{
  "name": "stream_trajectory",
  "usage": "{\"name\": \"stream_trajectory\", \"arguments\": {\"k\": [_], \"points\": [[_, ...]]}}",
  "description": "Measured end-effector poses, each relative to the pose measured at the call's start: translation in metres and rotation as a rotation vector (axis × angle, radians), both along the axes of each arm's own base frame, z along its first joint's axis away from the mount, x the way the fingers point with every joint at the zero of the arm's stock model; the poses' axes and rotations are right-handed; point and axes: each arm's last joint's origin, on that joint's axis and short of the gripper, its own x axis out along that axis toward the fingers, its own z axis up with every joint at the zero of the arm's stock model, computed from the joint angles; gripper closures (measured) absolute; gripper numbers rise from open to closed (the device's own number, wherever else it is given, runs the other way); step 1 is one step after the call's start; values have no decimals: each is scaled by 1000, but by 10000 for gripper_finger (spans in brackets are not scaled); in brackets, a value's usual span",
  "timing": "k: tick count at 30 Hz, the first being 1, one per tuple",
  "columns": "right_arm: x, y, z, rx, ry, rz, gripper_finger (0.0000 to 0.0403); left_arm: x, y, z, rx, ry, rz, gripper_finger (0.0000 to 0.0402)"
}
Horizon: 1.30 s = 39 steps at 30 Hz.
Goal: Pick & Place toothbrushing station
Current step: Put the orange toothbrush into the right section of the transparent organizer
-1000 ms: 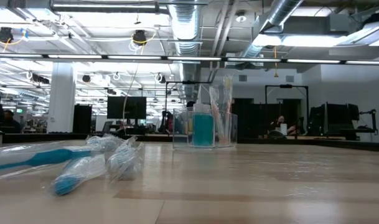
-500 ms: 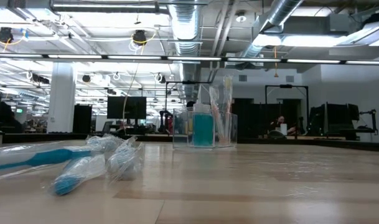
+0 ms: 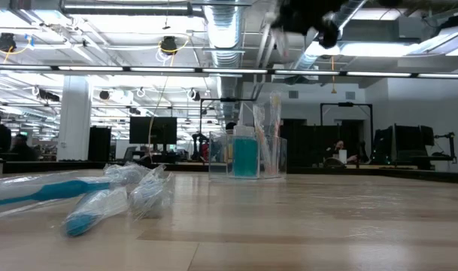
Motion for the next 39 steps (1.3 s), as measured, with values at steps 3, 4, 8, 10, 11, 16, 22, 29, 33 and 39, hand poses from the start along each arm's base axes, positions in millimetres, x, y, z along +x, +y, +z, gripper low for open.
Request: {"name": "stream_trajectory", "arguments": {"k": [3,4,8,10,11,16,22,29,33,39], "points": [[1,-7,-29,21,-6,40,394,0,1,0,51,12,2,271],[2,-9,-40,21,-5,52,394,1,1,-1,59,16,2,273],[6,-20,-68,-1,-56,77,394,5,7,-3,94,37,7,280],[9,-24,-78,-34,-59,75,394,7,9,-5,101,45,5,283],[12,-27,-82,-51,-50,73,394,8,10,-5,105,48,-3,284],[21,-45,-102,-93,-59,90,394,14,15,-10,114,65,-51,284],[25,-61,-122,-113,-40,73,394,18,21,-13,130,81,-59,286],[25,-70,-127,-133,7,64,394,18,22,-14,150,88,-60,286],[25,-76,-127,-146,16,83,394,18,22,-14,152,88,-60,286],[25,-80,-132,-136,80,86,394,18,22,-14,162,91,-60,286]]}}
